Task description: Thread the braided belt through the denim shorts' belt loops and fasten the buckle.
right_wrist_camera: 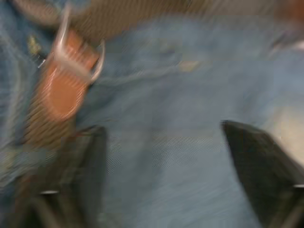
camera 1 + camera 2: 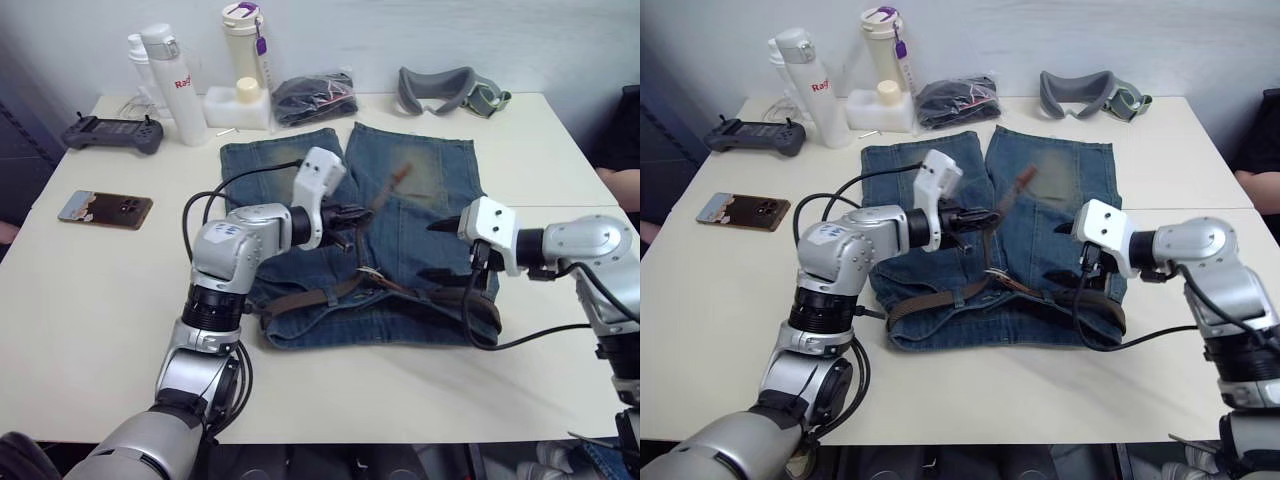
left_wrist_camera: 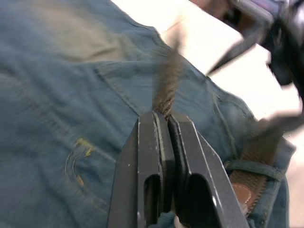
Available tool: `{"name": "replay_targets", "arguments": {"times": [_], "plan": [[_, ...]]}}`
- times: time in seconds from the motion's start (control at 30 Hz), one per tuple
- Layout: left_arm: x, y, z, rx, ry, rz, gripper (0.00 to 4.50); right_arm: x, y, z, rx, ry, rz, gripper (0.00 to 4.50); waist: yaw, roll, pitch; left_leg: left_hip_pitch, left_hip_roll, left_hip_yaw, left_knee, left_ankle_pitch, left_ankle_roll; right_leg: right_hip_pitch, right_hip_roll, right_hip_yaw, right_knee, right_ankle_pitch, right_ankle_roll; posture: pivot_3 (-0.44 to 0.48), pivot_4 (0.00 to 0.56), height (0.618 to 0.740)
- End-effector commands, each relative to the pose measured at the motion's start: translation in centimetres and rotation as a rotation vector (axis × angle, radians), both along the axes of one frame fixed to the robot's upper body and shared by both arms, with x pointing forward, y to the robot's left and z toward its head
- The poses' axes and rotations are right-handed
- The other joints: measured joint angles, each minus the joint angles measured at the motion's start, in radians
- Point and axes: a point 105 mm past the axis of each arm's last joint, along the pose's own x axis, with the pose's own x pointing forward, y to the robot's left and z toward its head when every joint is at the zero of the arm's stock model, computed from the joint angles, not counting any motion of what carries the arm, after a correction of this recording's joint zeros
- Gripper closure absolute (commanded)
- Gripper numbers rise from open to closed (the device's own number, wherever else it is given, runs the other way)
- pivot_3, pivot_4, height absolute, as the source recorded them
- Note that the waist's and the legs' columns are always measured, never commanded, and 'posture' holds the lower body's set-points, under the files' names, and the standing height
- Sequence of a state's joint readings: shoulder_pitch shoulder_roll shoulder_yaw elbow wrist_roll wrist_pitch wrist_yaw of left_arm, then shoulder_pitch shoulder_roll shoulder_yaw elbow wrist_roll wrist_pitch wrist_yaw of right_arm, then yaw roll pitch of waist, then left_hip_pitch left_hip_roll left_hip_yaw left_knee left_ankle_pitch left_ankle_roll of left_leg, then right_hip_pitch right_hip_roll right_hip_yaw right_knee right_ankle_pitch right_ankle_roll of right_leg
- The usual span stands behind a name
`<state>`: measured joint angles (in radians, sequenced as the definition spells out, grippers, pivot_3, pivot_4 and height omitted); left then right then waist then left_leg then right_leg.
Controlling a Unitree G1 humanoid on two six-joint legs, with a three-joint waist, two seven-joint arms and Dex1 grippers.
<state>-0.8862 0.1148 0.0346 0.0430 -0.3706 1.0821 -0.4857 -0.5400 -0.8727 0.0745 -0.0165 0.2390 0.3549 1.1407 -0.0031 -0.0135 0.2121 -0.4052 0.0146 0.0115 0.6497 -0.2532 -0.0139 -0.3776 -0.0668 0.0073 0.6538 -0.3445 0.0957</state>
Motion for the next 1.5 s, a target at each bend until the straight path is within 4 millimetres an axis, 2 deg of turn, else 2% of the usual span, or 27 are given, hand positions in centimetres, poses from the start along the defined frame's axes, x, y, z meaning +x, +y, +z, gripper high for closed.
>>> {"name": "replay_targets", "arguments": {"times": [0.03,0.07,0.1,0.17,0.2,0.23,0.27,0.3,0.4,0.53,0.7,0.8,1.03,1.13,1.27,1.5], "plan": [[-0.9,0.4,2.0,-0.242,0.108,-0.007,4.5,-0.2,2.2,2.1,0.242,0.059,-0.041,0.33,-0.004,0.0,0.0,0.0,0.0,0.0,0.0,0.0,0.0,0.0,-0.001,0.0,0.001,0.0,0.0,0.0,0.15,0.74],[-1.2,0.4,2.1,-0.277,0.134,-0.014,4.5,-0.3,2.9,2.3,0.292,0.084,-0.032,0.77,-0.003,0.0,0.0,0.001,0.0,0.0,0.0,0.0,0.0,0.0,-0.001,-0.001,0.001,0.0,0.0,0.0,0.15,0.74],[-1.4,0.4,2.0,-0.298,0.155,-0.017,4.5,-0.3,3.5,2.5,0.328,0.093,-0.024,0.96,-0.002,0.0,0.0,0.001,0.0,0.0,0.0,0.0,0.0,0.0,-0.001,-0.001,0.001,0.0,0.0,0.0,0.15,0.74],[-1.7,0.4,2.0,-0.319,0.179,-0.015,4.5,-0.2,4.3,2.8,0.373,0.099,-0.022,1.81,-0.003,-0.001,0.0,0.001,0.0,-0.001,0.0,0.001,-0.001,0.0,0.0,-0.001,0.002,0.0,0.0,0.0,0.15,0.74],[-1.8,0.4,2.0,-0.335,0.191,-0.01,4.5,-0.4,4.9,2.8,0.396,0.124,-0.01,2.01,-0.001,-0.001,0.0,0.001,0.0,-0.002,-0.001,0.002,-0.003,0.0,0.001,-0.001,0.003,0.001,0.0,0.0,0.15,0.74],[-1.8,0.4,2.1,-0.356,0.203,-0.004,4.5,-0.7,5.5,2.6,0.408,0.156,0.001,2.69,-0.001,-0.001,0.0,0.001,0.0,-0.002,-0.001,0.002,-0.004,0.0,0.001,-0.001,0.003,0.001,-0.001,0.0,0.15,0.74],[-1.9,0.5,2.2,-0.371,0.211,0.001,4.5,-0.9,5.9,2.4,0.415,0.178,0.008,2.76,0.0,-0.001,0.0,0.001,0.0,-0.002,-0.001,0.002,-0.004,0.0,0.002,-0.001,0.003,0.001,-0.001,0.0,0.15,0.74],[-1.9,0.5,2.2,-0.38,0.217,0.005,4.5,-1.2,6.6,1.8,0.408,0.219,0.02,3.09,0.001,-0.001,0.0,0.001,0.0,-0.002,-0.001,0.003,-0.005,0.0,0.003,-0.001,0.003,0.001,0.0,0.0,0.15,0.74],[-2.0,0.5,2.3,-0.385,0.228,0.015,4.5,-2.1,7.9,0.2,0.384,0.305,0.032,4.41,0.002,-0.001,0.0,0.0,-0.001,-0.002,-0.001,0.002,-0.004,0.0,0.003,-0.001,0.001,0.001,0.0,0.0,0.15,0.74],[-2.5,0.6,2.1,-0.381,0.249,0.008,4.5,-3.0,8.5,-3.7,0.268,0.379,0.001,4.47,0.002,-0.001,0.0,0.0,-0.001,-0.002,-0.002,0.002,-0.004,0.0,0.004,-0.001,0.0,0.001,0.0,0.0,0.15,0.74],[-2.9,1.1,1.4,-0.343,0.276,0.011,4.5,-3.2,8.4,-6.5,0.16,0.394,-0.038,4.47,-0.002,-0.001,0.0,0.001,-0.001,-0.001,-0.003,0.002,-0.005,-0.001,0.005,-0.002,0.0,0.001,0.001,0.0,0.15,0.74],[-3.1,1.6,0.7,-0.306,0.289,0.028,4.5,-2.8,8.2,-5.6,0.181,0.368,-0.04,4.47,-0.001,-0.002,0.0,0.001,-0.001,-0.001,-0.003,0.002,-0.005,-0.001,0.005,-0.002,0.0,0.001,0.001,0.0,0.15,0.74],[-2.9,4.2,-1.5,-0.204,0.287,0.126,4.5,-3.3,7.2,-0.3,0.32,0.315,0.064,4.47,0.0,-0.002,0.0,0.001,-0.001,-0.001,-0.003,0.002,-0.005,-0.001,0.005,-0.002,-0.001,0.001,0.001,0.0,0.15,0.74],[-3.1,4.5,-1.8,-0.18,0.271,0.126,4.5,-3.5,6.5,1.1,0.332,0.313,0.095,4.47,0.001,-0.002,0.0,0.0,-0.001,-0.001,-0.003,0.001,-0.005,-0.001,0.004,-0.001,-0.001,0.001,0.001,0.0,0.15,0.74],[-3.2,4.4,-2.0,-0.161,0.251,0.125,4.5,-3.4,6.0,0.6,0.274,0.336,0.086,4.47,0.001,-0.002,0.0,0.0,-0.001,-0.001,-0.004,0.001,-0.005,-0.001,0.003,-0.001,-0.002,0.001,0.001,0.0,0.15,0.74],[-3.4,4.5,-2.0,-0.137,0.212,0.124,4.5,-2.8,6.5,-2.5,0.161,0.34,0.086,4.47,-0.001,-0.002,0.0,0.0,0.0,-0.001,-0.003,0.0,-0.004,-0.001,0.002,0.0,-0.003,0.001,0.0,0.0,0.15,0.74]]}}
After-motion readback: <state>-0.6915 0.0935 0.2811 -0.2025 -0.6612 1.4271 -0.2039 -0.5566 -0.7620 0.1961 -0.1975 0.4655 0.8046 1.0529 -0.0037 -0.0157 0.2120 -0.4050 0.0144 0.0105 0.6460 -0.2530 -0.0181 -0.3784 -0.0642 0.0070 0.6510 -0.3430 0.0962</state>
